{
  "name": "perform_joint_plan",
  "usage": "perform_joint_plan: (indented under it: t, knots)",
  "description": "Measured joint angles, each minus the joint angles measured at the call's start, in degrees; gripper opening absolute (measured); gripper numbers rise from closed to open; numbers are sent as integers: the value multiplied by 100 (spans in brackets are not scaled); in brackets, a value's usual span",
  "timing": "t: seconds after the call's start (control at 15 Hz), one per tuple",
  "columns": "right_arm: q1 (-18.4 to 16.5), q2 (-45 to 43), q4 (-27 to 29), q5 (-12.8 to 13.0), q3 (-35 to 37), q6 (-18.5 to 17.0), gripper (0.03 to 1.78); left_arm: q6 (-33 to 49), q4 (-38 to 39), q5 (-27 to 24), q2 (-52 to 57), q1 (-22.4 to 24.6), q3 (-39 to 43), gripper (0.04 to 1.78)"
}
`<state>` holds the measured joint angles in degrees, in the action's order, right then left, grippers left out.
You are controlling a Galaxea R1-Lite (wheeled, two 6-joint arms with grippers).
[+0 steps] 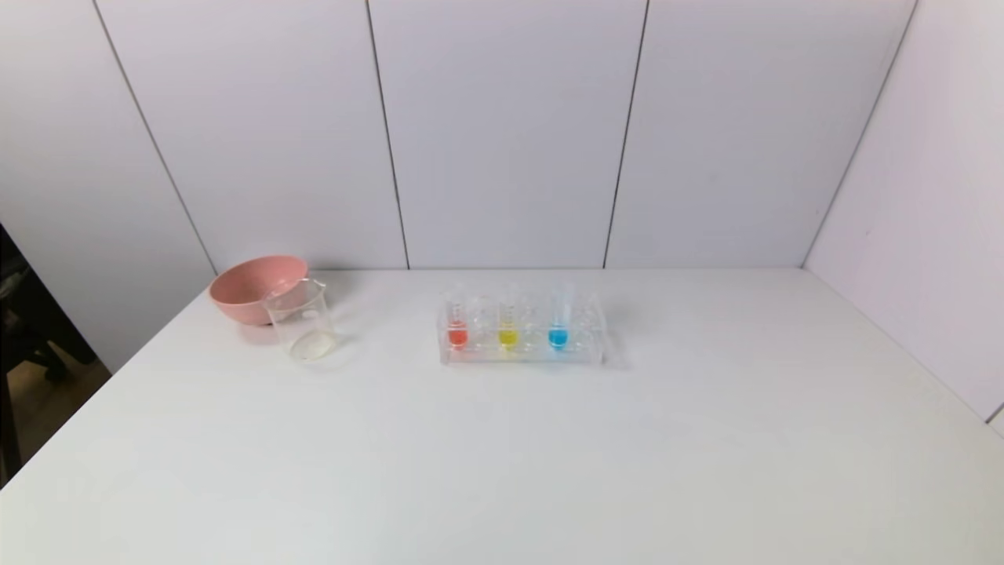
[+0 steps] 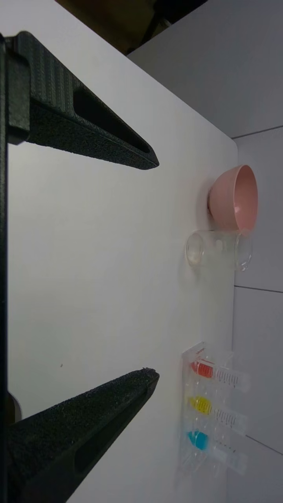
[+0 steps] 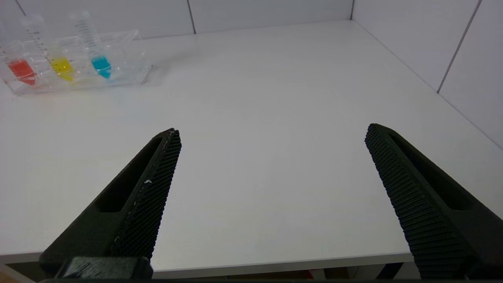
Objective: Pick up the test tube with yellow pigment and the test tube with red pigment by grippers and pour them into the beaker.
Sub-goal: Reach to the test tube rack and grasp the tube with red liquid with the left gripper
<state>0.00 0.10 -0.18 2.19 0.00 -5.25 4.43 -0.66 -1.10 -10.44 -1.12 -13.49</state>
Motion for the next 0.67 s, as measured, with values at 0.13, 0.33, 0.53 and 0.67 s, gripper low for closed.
perform_joint_plan:
  t: [0.13,0.33,0.53,0.67]
  knots:
    - [0,0,0,0,0,0,171,11,68,-146,-677,-160,-371,176]
    - [0,0,0,0,0,2,171,-24,366,-675,-1785,-452,-699,176]
    - [0,0,0,0,0,2,171,-44,730,-1331,-3096,-585,-1014,176]
    - [0,1,0,-2,0,0,171,-29,1025,-1618,-4064,-678,-1247,176]
